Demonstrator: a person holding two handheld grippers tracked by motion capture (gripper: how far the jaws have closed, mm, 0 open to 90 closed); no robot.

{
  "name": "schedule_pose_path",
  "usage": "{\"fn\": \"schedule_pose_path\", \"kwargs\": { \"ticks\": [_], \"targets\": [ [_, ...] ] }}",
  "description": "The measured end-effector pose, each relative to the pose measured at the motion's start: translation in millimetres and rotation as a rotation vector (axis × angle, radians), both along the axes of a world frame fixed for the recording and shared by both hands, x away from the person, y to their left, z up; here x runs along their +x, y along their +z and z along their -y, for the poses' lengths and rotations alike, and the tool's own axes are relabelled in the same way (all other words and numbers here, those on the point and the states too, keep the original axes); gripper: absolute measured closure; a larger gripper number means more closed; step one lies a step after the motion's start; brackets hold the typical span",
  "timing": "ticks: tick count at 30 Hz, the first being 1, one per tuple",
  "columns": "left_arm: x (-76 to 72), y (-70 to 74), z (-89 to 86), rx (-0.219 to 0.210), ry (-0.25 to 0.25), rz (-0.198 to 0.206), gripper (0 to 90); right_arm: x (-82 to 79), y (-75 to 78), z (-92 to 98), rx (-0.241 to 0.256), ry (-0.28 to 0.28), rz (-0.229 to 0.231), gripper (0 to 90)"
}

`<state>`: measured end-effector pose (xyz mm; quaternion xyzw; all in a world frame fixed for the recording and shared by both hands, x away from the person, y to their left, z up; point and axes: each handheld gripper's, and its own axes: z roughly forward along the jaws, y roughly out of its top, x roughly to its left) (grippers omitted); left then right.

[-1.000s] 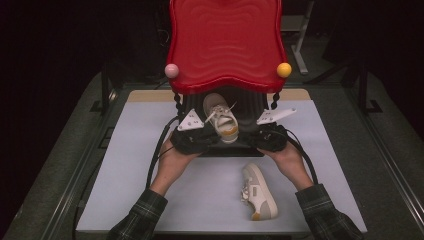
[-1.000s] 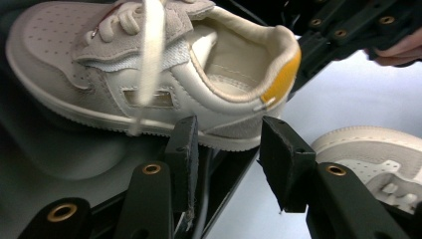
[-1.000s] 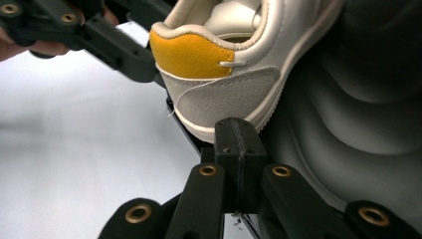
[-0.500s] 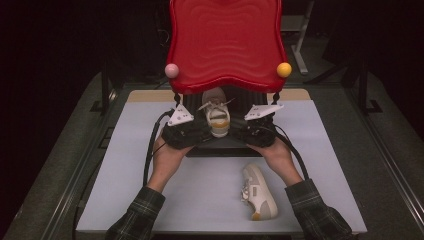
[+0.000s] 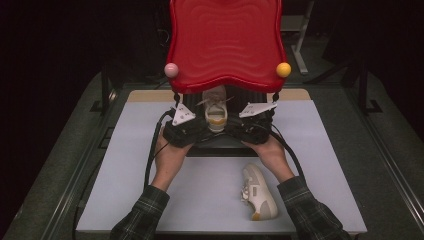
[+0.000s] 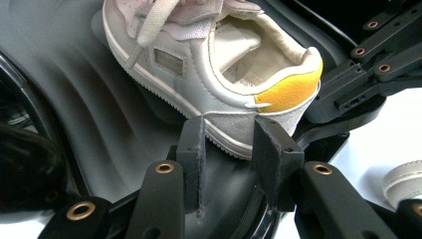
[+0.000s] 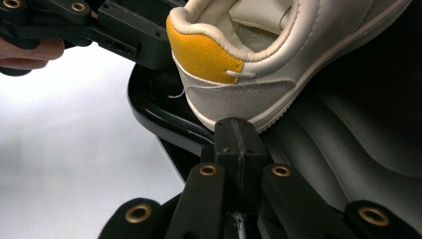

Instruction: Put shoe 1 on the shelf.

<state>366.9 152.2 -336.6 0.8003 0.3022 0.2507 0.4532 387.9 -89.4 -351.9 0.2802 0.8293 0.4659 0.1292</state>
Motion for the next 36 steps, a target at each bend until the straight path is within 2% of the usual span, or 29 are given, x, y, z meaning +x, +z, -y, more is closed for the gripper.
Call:
{"fn": "schedule_pose_path", "kwargs": {
  "ticks": [4,9,13,17,22,24,27,33,36],
  "targets": [
    [-0.6,-0.7,3.9,0.032,0.02,0.007,65.7,1.7,-2.9,-2.4,-0.018,-0.004,0.005,89.8],
    [-1.6,-0.1,1.9,0.02,0.008,-0.007,64.2,1.9,-4.8,-2.6,-0.013,0.003,-0.007,89.7],
    [-8.2,4.4,-2.7,-0.006,-0.034,-0.034,60.3,-4.0,2.5,3.6,0.003,0.012,-0.01,89.7],
    [-16.9,8.8,-5.0,-0.009,-0.093,-0.068,56.0,-10.7,8.8,13.6,0.022,0.021,-0.035,89.7],
    [-29.0,10.9,-8.8,-0.002,-0.157,-0.095,51.2,-20.9,14.5,24.5,0.013,0.028,-0.052,89.6],
    [-33.6,8.9,-11.6,0.0,-0.181,-0.113,49.9,-24.8,15.4,28.7,0.007,0.025,-0.05,89.5],
    [-41.7,4.0,-17.3,0.014,-0.204,-0.131,48.5,-33.0,13.6,34.6,0.025,0.022,-0.056,89.6],
    [-57.9,-10.0,-31.6,0.039,-0.23,-0.16,44.7,-46.0,6.7,45.0,0.008,0.033,-0.09,89.6],
    [-63.8,-19.3,-40.7,0.037,-0.231,-0.182,42.4,-52.9,1.2,50.5,0.009,0.043,-0.107,89.6]
  ]
}}
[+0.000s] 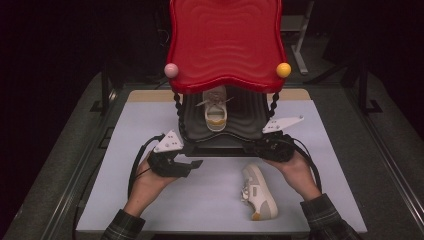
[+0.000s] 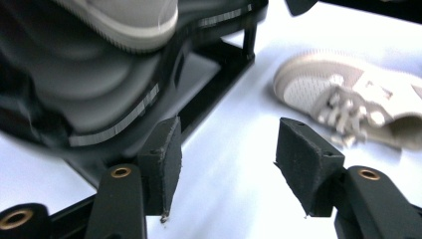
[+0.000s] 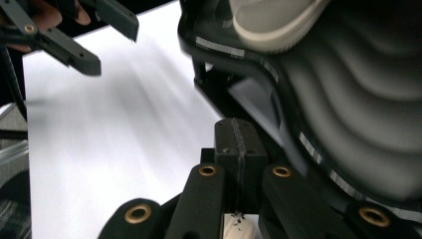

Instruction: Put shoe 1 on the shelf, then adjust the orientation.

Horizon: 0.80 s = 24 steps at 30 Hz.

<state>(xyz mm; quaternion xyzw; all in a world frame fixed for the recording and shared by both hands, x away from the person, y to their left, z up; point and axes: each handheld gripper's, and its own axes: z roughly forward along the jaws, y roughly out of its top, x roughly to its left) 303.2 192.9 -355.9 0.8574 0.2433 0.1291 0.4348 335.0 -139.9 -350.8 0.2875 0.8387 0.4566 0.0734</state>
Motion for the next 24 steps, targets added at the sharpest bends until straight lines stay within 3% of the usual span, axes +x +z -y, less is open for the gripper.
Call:
{"fn": "schedule_pose_path", "kwargs": {
  "ticks": [8,12,18,24],
  "targets": [
    [-9.7,-29.2,-19.9,0.036,0.029,-0.058,32.1,-13.0,-17.3,15.6,-0.02,0.013,-0.045,88.5],
    [-12.3,-41.5,-27.6,0.073,0.035,-0.063,28.0,-18.7,-22.9,21.9,-0.02,0.023,-0.061,89.5],
    [-7.1,-58.7,-35.2,0.091,0.061,-0.083,24.3,-26.9,-26.1,30.1,-0.028,0.028,-0.073,89.7],
    [0.0,-77.1,-33.5,0.171,0.054,-0.121,19.0,-31.4,-30.5,33.5,-0.035,0.029,-0.082,89.7]
  ]
}}
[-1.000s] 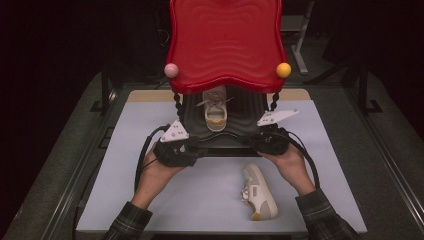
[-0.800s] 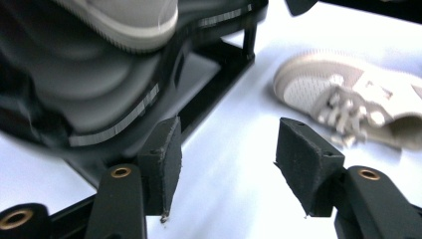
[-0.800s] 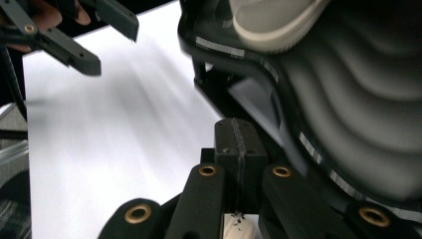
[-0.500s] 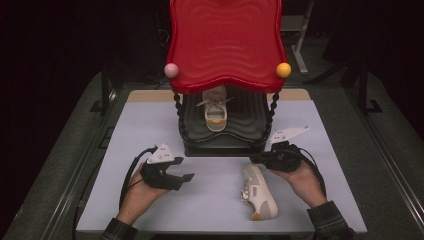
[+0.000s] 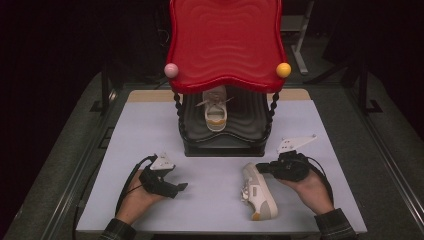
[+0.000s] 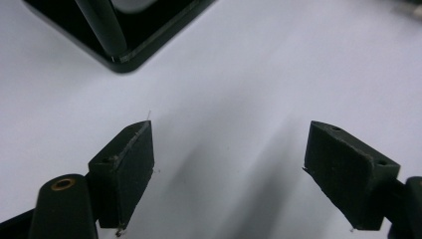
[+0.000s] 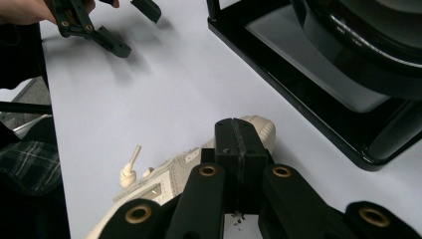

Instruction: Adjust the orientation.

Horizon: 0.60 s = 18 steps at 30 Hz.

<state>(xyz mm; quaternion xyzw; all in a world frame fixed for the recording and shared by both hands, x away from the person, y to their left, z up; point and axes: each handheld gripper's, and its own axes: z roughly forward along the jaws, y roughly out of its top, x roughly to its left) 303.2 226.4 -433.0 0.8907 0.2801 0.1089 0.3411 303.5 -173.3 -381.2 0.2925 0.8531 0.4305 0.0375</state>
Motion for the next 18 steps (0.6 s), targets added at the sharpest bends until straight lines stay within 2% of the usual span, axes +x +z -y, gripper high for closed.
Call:
{"fn": "schedule_pose_path", "kwargs": {
  "ticks": [4,5,10,14,15,18],
  "targets": [
    [0.6,-5.1,2.0,0.032,-0.003,-0.006,17.3,0.9,-2.4,-0.4,-0.013,0.002,-0.005,89.7],
    [0.1,-9.1,4.0,0.054,-0.004,-0.004,17.2,0.9,-2.7,-0.6,-0.018,0.001,-0.008,89.7],
    [0.8,-11.1,2.6,0.039,-0.005,-0.004,15.5,0.9,-3.1,0.4,-0.025,-0.003,-0.004,89.7],
    [0.6,-14.5,-1.5,0.006,-0.009,0.007,14.4,1.4,-3.2,5.7,-0.031,-0.019,-0.004,89.7],
    [0.0,-16.2,-3.3,-0.011,-0.012,0.017,14.3,1.0,-4.3,10.8,-0.027,-0.034,-0.004,89.7],
    [0.5,-16.9,-3.9,-0.018,-0.017,0.019,13.8,1.2,-5.6,16.7,-0.028,-0.058,-0.006,89.7]
  ]
}}
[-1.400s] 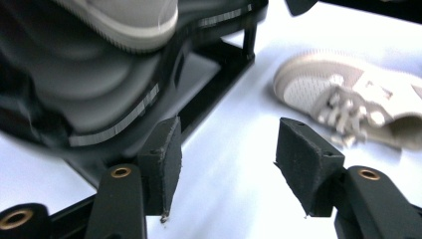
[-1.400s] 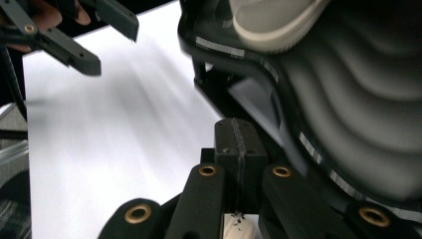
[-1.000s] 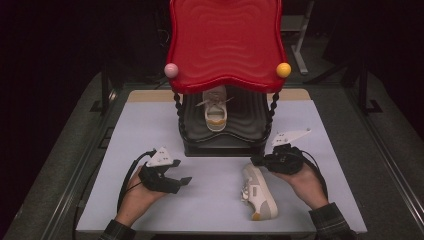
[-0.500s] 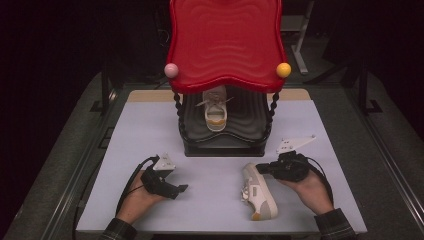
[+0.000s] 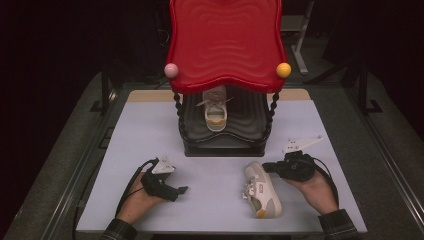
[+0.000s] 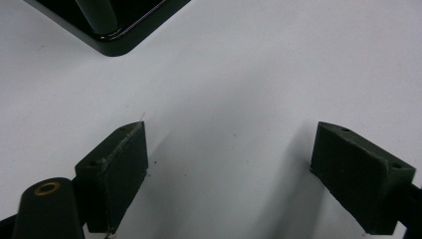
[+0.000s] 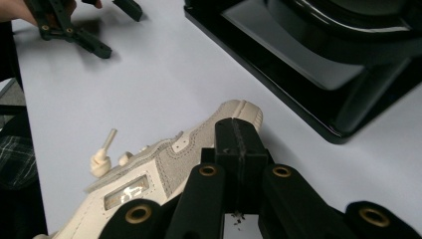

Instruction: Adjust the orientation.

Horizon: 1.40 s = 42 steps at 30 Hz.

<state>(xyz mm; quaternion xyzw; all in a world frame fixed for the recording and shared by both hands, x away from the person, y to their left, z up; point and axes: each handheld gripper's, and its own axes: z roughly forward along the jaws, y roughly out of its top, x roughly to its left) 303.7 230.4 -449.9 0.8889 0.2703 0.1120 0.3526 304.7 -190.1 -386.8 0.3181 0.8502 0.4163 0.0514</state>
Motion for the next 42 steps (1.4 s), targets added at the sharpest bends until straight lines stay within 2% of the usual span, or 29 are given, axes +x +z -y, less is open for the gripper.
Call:
{"fn": "schedule_pose_path", "kwargs": {
  "ticks": [5,14,17,19,21,23,26,28,32,35,39,42],
  "targets": [
    [-0.3,-3.5,-3.2,-0.036,-0.01,0.017,13.2,2.9,-3.7,10.0,-0.001,-0.023,-0.007,89.7],
    [-0.1,-3.7,-3.4,-0.037,-0.011,0.017,13.1,9.5,-18.0,26.8,-0.047,-0.093,-0.045,89.8],
    [-0.1,-3.7,-3.4,-0.037,-0.011,0.017,13.1,12.0,-23.1,28.2,-0.076,-0.104,-0.057,89.8],
    [-0.1,-3.7,-3.4,-0.037,-0.011,0.017,13.1,13.7,-26.9,26.8,-0.122,-0.11,-0.055,89.8],
    [-0.1,-3.7,-3.4,-0.037,-0.011,0.017,13.1,16.0,-31.4,25.1,-0.135,-0.096,-0.074,89.7],
    [-0.1,-3.7,-3.5,-0.036,-0.012,0.018,13.1,17.0,-34.3,23.1,-0.172,-0.096,-0.066,89.7],
    [-0.1,-3.7,-3.5,-0.036,-0.012,0.018,13.1,16.4,-34.5,27.3,-0.171,-0.104,-0.071,89.7],
    [-0.1,-3.7,-3.5,-0.037,-0.012,0.017,13.1,14.8,-31.5,33.3,-0.153,-0.118,-0.064,89.6],
    [-0.2,-3.7,-3.5,-0.037,-0.011,0.018,13.1,5.5,-27.2,46.1,-0.129,-0.131,-0.057,89.5],
    [-0.1,-3.7,-3.6,-0.037,-0.012,0.018,13.1,-7.4,-26.0,56.0,-0.105,-0.138,-0.062,89.5],
    [-0.2,-3.7,-3.5,-0.038,-0.012,0.017,13.1,-21.8,-26.9,63.3,-0.093,-0.125,-0.066,89.5],
    [-0.2,-3.7,-3.6,-0.037,-0.012,0.017,13.1,-38.5,-32.5,64.7,-0.095,-0.091,-0.085,88.7]
  ]
}}
